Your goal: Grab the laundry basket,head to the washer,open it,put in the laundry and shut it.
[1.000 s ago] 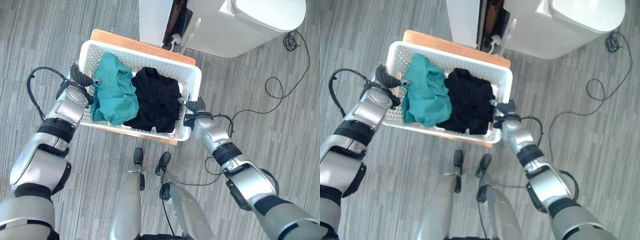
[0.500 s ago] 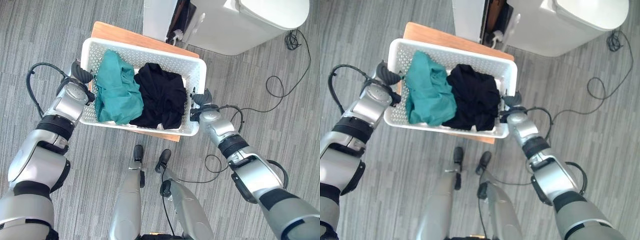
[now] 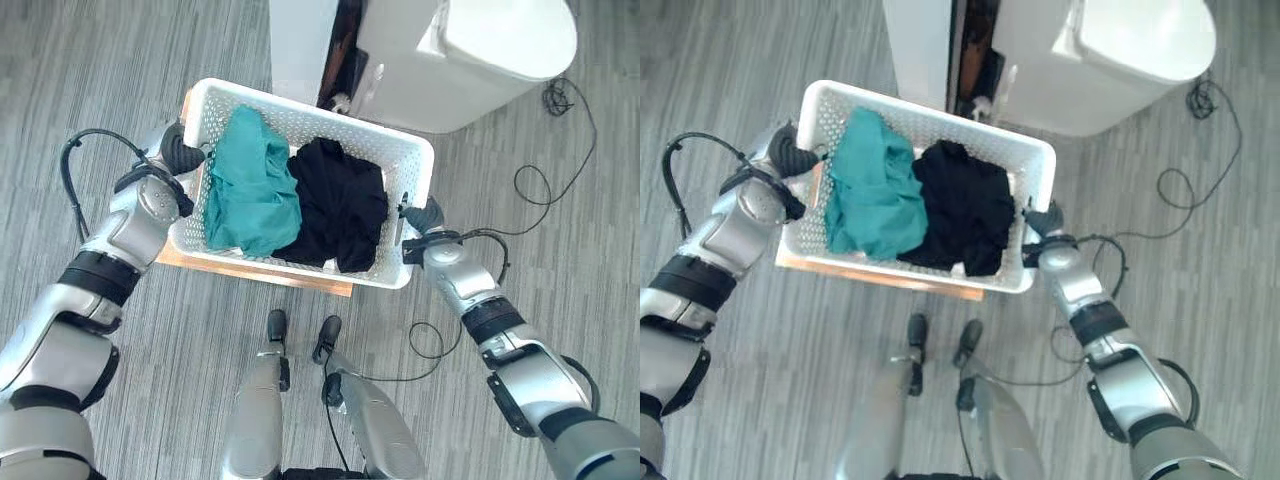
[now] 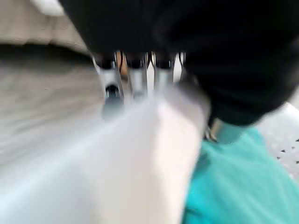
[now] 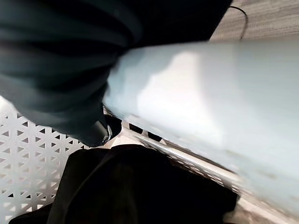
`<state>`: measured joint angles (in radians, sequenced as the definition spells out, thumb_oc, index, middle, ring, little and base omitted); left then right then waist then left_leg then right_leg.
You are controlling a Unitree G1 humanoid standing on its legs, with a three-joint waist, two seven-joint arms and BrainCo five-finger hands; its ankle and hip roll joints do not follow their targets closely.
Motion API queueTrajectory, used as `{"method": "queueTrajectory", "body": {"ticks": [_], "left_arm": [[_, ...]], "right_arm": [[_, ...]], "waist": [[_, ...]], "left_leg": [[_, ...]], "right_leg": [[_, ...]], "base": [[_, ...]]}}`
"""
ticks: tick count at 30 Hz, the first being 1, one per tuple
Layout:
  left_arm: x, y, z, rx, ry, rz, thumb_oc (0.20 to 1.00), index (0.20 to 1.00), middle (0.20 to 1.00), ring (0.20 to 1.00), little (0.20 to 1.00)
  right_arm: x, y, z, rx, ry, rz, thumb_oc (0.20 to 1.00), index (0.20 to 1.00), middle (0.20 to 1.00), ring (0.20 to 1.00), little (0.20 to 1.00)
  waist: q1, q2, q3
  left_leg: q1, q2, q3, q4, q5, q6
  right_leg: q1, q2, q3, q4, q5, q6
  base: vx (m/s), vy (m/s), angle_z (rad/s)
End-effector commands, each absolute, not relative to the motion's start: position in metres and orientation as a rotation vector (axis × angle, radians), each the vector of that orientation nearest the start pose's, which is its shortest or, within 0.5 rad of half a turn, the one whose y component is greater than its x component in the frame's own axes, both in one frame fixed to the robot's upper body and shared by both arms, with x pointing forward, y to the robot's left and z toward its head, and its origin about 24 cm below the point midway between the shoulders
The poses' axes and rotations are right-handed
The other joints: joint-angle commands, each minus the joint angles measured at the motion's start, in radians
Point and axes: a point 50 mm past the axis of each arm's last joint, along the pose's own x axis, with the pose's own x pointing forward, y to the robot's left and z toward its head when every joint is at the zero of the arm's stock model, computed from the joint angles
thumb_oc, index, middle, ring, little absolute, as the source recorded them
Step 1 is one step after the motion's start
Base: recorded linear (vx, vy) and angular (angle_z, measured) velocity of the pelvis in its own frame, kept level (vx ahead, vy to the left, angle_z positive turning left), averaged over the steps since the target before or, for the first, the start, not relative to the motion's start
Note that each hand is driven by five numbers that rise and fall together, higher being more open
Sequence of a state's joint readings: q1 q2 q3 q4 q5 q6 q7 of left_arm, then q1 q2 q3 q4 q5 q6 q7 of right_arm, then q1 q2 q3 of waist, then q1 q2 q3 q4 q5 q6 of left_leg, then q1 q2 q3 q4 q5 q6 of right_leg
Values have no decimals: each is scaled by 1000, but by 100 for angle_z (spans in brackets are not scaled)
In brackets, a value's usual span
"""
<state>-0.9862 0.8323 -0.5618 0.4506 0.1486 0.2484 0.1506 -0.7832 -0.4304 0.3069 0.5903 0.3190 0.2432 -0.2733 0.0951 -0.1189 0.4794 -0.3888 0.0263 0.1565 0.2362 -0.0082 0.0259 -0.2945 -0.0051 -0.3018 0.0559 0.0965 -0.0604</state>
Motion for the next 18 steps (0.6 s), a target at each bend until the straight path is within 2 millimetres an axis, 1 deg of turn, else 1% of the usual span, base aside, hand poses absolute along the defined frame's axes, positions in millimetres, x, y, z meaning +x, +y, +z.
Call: {"method": "queueTrajectory", "body": {"ticks": [1, 4, 5, 6, 7, 9, 10, 11, 14, 15, 16, 18], "left_arm": [[372, 201, 240, 1280, -389, 76, 200, 200, 200, 200, 200], [368, 178, 233, 1258, -431, -42, 200, 200, 200, 200, 200], [367, 171, 232, 1243, -446, -74, 200, 200, 200, 200, 200], [366, 157, 227, 1212, -453, -140, 200, 200, 200, 200, 200], [366, 157, 227, 1211, -453, -141, 200, 200, 200, 200, 200], [366, 141, 222, 1185, -460, -207, 200, 200, 200, 200, 200], [368, 127, 219, 1149, -460, -260, 200, 200, 200, 200, 200], [368, 116, 218, 1136, -473, -289, 200, 200, 200, 200, 200], [369, 93, 217, 1106, -492, -351, 200, 200, 200, 200, 200], [369, 78, 216, 1084, -497, -394, 200, 200, 200, 200, 200], [369, 78, 216, 1083, -498, -395, 200, 200, 200, 200, 200], [370, 66, 214, 1070, -496, -420, 200, 200, 200, 200, 200]], "right_arm": [[376, -188, 150, -357, -59, -72, 200, 200, 200, 200, 200], [375, -197, 153, -375, -58, -71, 200, 200, 200, 200, 200], [376, -200, 157, -379, -66, -73, 200, 200, 200, 200, 200], [377, -205, 158, -385, -59, -78, 200, 200, 200, 200, 200], [377, -205, 158, -385, -59, -78, 200, 200, 200, 200, 200], [378, -210, 158, -391, -46, -85, 200, 200, 200, 200, 200], [378, -214, 158, -396, -35, -85, 200, 200, 200, 200, 200], [378, -216, 157, -394, -30, -85, 200, 200, 200, 200, 200], [376, -221, 154, -395, -18, -79, 200, 200, 200, 200, 200], [372, -224, 149, -395, -6, -78, 200, 200, 200, 200, 200], [372, -225, 149, -395, -5, -79, 200, 200, 200, 200, 200], [367, -226, 145, -389, -2, -67, 200, 200, 200, 200, 200]], "waist": [[-28, 22, -144], [-41, 27, -177], [-48, 29, -190], [-62, 35, -219], [-60, 36, -218], [-72, 43, -243], [-88, 49, -271], [-96, 53, -283], [-117, 65, -318], [-131, 72, -339], [-130, 72, -340], [-143, 78, -361]], "left_leg": [[72, 13, -23, -78, -59, -25], [141, 16, -1, -96, -64, -20], [162, 16, 9, -104, -65, -18], [197, 16, 25, -114, -67, -14], [201, 16, 26, -117, -67, -14], [238, 16, 40, -133, -68, -9], [269, 11, 54, -149, -67, -4], [286, 8, 61, -158, -68, -2], [330, 0, 78, -185, -72, 4], [353, -5, 81, -199, -77, 5], [351, -5, 82, -201, -72, 6], [369, -12, 85, -218, -70, 5]], "right_leg": [[72, -94, -9, 96, -144, 148], [111, -100, -5, 109, -152, 156], [123, -100, -3, 115, -154, 159], [142, -104, -5, 120, -157, 168], [144, -104, -4, 120, -157, 168], [166, -106, 1, 118, -157, 175], [184, -105, 9, 111, -154, 177], [196, -104, 14, 107, -152, 179], [221, -103, 26, 95, -153, 183], [238, -105, 32, 92, -161, 187], [237, -105, 31, 89, -157, 185], [252, -105, 34, 78, -159, 187]], "base": [[86, 27, -5], [96, 34, -15], [118, 61, -12], [80, 48, -21], [78, 52, -35], [67, 47, -36], [89, 64, -28], [101, 69, -35], [86, 48, -33], [64, 26, -29], [66, 15, -27], [65, 17, -15]]}}
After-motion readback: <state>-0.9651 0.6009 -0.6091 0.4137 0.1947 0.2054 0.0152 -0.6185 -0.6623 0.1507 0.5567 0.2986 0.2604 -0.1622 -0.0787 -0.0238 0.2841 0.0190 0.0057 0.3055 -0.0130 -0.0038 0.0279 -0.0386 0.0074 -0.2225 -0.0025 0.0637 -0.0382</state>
